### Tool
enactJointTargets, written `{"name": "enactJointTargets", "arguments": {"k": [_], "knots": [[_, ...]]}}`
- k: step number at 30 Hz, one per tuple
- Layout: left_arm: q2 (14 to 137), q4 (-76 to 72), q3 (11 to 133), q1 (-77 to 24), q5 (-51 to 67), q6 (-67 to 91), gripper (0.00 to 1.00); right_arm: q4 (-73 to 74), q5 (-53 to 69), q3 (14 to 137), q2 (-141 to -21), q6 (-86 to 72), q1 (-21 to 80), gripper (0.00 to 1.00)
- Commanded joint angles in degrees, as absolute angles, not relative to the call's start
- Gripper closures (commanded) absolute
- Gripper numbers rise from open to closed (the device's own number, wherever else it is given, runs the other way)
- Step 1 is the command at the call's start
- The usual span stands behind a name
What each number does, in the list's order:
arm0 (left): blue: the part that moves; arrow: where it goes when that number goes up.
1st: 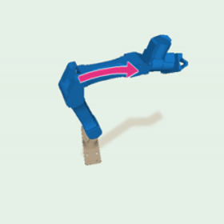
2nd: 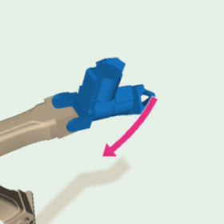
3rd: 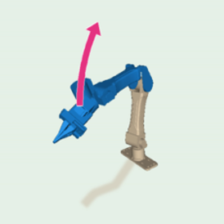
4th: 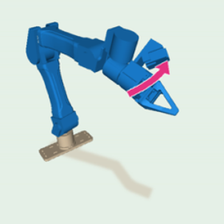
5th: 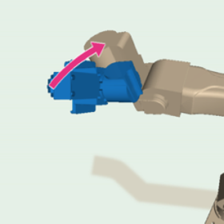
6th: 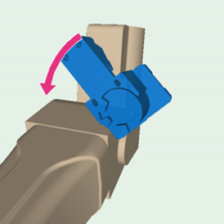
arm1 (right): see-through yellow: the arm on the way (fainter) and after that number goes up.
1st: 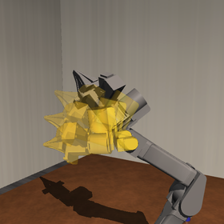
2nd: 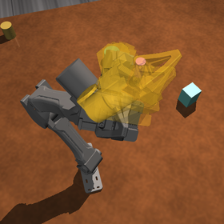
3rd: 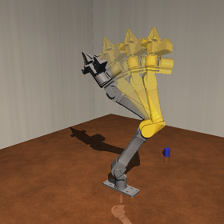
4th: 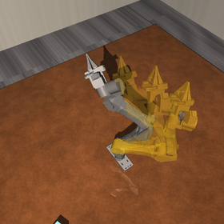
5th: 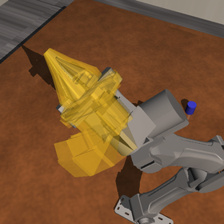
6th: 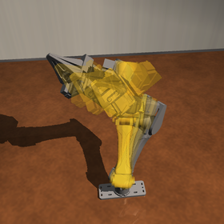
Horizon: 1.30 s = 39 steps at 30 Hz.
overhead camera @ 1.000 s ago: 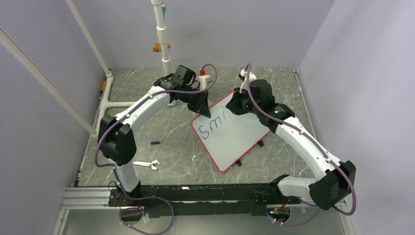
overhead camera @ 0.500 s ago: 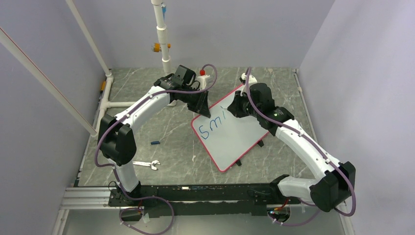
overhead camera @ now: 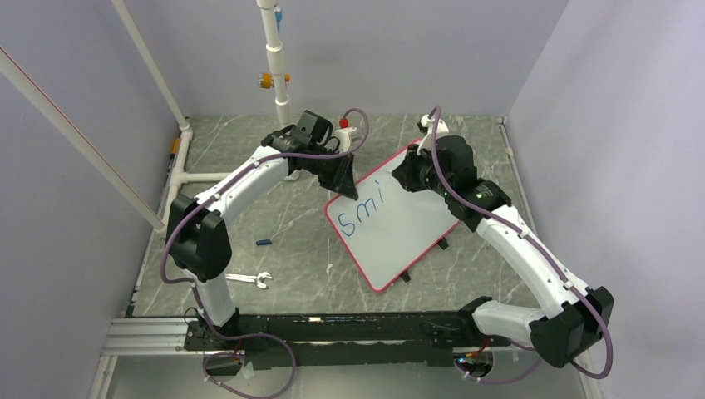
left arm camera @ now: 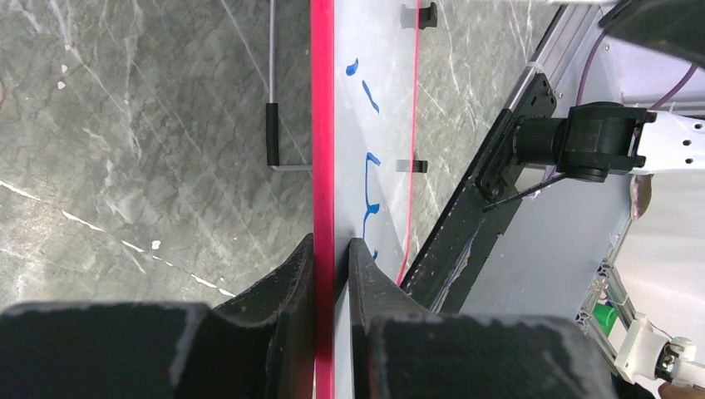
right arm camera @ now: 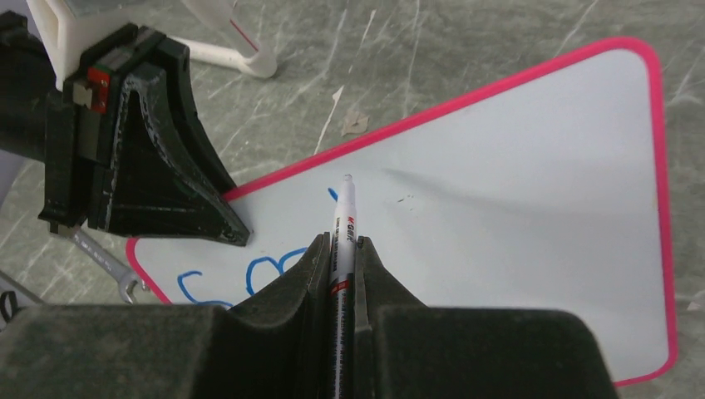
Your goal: Write a sentence on the whiteboard
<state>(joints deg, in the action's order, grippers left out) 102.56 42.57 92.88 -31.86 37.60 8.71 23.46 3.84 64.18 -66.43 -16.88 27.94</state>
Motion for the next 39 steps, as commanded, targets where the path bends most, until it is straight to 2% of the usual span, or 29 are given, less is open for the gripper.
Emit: {"name": "enactJointTargets", "arguments": {"k": [1, 12, 39], "knots": [[99.27, 38.83, 94.66, -31.98, 35.48, 6.68, 1.0, 22.33, 1.0, 67.34, -67.47, -16.62, 27.51, 1.0], [99.4, 38.78, 94.74, -31.99, 35.42, 6.66, 1.0, 20.43, 0.15, 66.87, -71.05, -16.08, 27.34, 1.0], [99.58, 38.78, 94.75, -31.97, 35.32, 6.58, 1.0, 20.66, 2.76, 56.05, -66.13, -18.14, 27.42, 1.0]]}}
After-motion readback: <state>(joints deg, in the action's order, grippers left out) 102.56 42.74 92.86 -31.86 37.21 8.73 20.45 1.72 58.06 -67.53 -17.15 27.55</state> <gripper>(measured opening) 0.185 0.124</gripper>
